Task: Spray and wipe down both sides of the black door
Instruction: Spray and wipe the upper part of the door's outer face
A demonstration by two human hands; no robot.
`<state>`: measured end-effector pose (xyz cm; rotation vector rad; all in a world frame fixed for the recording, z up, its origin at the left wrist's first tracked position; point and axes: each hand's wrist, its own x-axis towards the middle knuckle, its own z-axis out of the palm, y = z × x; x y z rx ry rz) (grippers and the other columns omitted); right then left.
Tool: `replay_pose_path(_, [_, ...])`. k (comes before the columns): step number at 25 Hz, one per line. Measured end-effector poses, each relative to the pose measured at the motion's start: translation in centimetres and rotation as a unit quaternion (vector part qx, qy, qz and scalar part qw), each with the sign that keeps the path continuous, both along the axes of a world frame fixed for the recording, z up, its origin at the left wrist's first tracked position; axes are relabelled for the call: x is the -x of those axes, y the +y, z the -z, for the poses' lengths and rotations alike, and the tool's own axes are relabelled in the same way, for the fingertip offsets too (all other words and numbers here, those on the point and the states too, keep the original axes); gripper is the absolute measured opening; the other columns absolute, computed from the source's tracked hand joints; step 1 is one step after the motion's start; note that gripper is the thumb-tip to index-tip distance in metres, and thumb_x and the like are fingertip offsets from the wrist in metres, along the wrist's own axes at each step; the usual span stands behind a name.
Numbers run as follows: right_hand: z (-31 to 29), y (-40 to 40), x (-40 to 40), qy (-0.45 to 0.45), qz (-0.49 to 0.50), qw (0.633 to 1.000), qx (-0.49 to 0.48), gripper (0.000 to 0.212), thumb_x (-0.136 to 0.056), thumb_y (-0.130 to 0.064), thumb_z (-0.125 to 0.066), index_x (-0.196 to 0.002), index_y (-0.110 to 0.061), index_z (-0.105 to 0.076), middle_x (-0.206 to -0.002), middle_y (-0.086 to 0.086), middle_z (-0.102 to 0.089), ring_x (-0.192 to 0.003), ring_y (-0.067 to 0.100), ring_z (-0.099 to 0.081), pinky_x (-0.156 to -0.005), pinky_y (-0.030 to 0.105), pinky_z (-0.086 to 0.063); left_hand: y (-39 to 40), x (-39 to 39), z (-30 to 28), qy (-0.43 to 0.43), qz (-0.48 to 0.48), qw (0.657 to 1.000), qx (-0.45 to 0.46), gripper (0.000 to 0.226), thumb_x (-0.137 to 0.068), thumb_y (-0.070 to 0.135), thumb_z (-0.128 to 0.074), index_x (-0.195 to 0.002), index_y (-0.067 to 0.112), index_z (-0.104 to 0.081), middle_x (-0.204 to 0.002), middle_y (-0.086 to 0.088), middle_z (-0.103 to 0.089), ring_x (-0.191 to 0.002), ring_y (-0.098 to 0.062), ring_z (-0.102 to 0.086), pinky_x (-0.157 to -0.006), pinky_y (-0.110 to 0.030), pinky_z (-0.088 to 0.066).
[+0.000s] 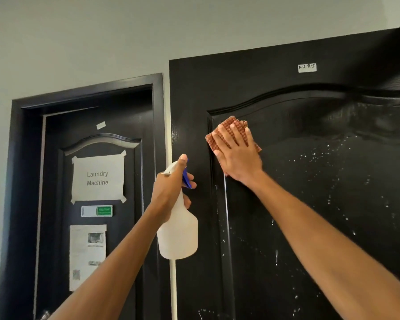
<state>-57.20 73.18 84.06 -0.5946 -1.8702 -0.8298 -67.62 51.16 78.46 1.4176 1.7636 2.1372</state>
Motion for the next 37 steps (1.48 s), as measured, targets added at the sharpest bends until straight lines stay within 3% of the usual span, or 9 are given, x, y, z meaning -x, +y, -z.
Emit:
replay_pose_path(2, [2.9, -0.6, 2.3, 0.045, -0.007, 0.999, 0.007, 0.063, -0.108, -0.048, -0.031, -0.165, -0.022, -0.02, -0.173, 0.004, -0.013, -0.159, 0.034, -0.007, -0.125, 0.062, -0.008, -0.2, 0.5, 0.7, -0.012, -0.002, 1.0, 0.005, 0.045, -0.094, 0.067, -0.043, -0.096, 0.026, -0.062, -0.093, -0.01, -0.074, -0.075, -0.035, -0.07, -0.059, -0.034, -0.057])
replay_pose_path(8, [18.9, -0.5, 0.9, 0.007, -0.062, 0.998, 0.021, 0.063, -0.11, -0.044, -0.035, -0.165, -0.019, -0.018, -0.173, 0.008, -0.004, -0.159, 0.035, 0.001, -0.125, 0.063, -0.012, -0.7, 0.9, 4.4, -0.036, 0.006, 0.999, 0.023, 0.056, -0.093, 0.068, -0.045, -0.099, 0.017, -0.066, -0.093, -0.012, -0.074, -0.065, -0.03, -0.067, -0.054, -0.033, -0.056])
replay_pose_path(13, [30.6, -0.7, -2.2, -0.138, -0.033, 0.989, 0.027, 0.069, -0.108, -0.051, -0.038, -0.166, -0.023, -0.013, -0.174, 0.004, -0.005, -0.16, 0.029, -0.001, -0.121, 0.059, -0.02, -1.5, -0.2, 6.2, -0.044, 0.021, 0.998, 0.041, 0.053, -0.094, 0.067, -0.045, -0.099, 0.018, -0.065, -0.095, -0.014, -0.074, -0.061, -0.025, -0.065, -0.053, -0.03, -0.055])
replay_pose_path(17, [24.2, -1.2, -1.6, -0.112, -0.035, 0.992, 0.051, 0.065, -0.109, -0.048, -0.035, -0.166, -0.026, -0.013, -0.174, 0.0, -0.001, -0.16, 0.027, 0.002, -0.125, 0.059, -0.013, -2.1, -0.7, 5.9, -0.028, 0.024, 0.998, 0.048, 0.048, -0.093, 0.068, -0.046, -0.094, 0.023, -0.064, -0.095, -0.014, -0.074, -0.057, -0.026, -0.063, -0.054, -0.032, -0.055])
replay_pose_path(24, [4.1, -1.4, 0.8, 0.019, 0.005, 0.999, 0.046, 0.066, -0.108, -0.053, -0.027, -0.166, -0.029, -0.004, -0.174, 0.002, 0.002, -0.16, 0.029, 0.005, -0.127, 0.055, 0.004, -2.0, -0.9, 3.9, -0.013, 0.03, 0.999, 0.032, 0.039, -0.095, 0.066, -0.044, -0.089, 0.031, -0.06, -0.096, -0.013, -0.073, -0.068, -0.03, -0.065, -0.057, -0.033, -0.055])
replay_pose_path(27, [4.3, -2.1, 1.6, 0.067, -0.008, 0.996, 0.051, 0.067, -0.109, -0.05, -0.027, -0.166, -0.023, -0.005, -0.174, 0.007, 0.001, -0.159, 0.032, 0.003, -0.127, 0.057, -0.003, -1.4, -1.0, 3.1, -0.007, 0.04, 0.999, 0.028, 0.04, -0.093, 0.068, -0.045, -0.088, 0.031, -0.06, -0.095, -0.012, -0.074, -0.066, -0.031, -0.065, -0.059, -0.034, -0.056])
replay_pose_path(31, [11.4, 0.5, -1.9, -0.173, -0.019, 0.982, -0.075, 0.068, -0.11, -0.052, -0.027, -0.166, -0.021, -0.004, -0.174, 0.005, 0.004, -0.16, 0.028, 0.007, -0.129, 0.052, -0.002, -0.6, -1.6, 2.3, 0.0, 0.057, 0.998, 0.022, 0.038, -0.093, 0.068, -0.043, -0.092, 0.033, -0.058, -0.099, -0.013, -0.073, -0.068, -0.029, -0.065, -0.057, -0.033, -0.055])
replay_pose_path(33, [10.0, 2.3, -4.9, -0.223, -0.017, 0.969, -0.103, 0.068, -0.109, -0.057, -0.022, -0.166, -0.028, 0.001, -0.173, -0.001, 0.007, -0.159, 0.023, 0.011, -0.129, 0.047, 0.006, 0.2, -2.4, 1.4, 0.0, 0.061, 0.998, 0.022, 0.041, -0.094, 0.067, -0.043, -0.096, 0.03, -0.059, -0.099, -0.012, -0.073, -0.068, -0.026, -0.065, -0.056, -0.031, -0.054])
replay_pose_path(37, [2.7, 5.7, -9.6, -0.02, 0.026, 0.999, -0.003, 0.065, -0.106, -0.059, -0.014, -0.163, -0.035, 0.006, -0.173, -0.005, 0.007, -0.16, 0.025, 0.006, -0.127, 0.047, 0.011, 2.5, -4.4, -0.9, 0.024, 0.071, 0.997, 0.003, 0.044, -0.093, 0.067, -0.045, -0.092, 0.027, -0.062, -0.093, -0.011, -0.074, -0.066, -0.028, -0.065, -0.055, -0.031, -0.055])
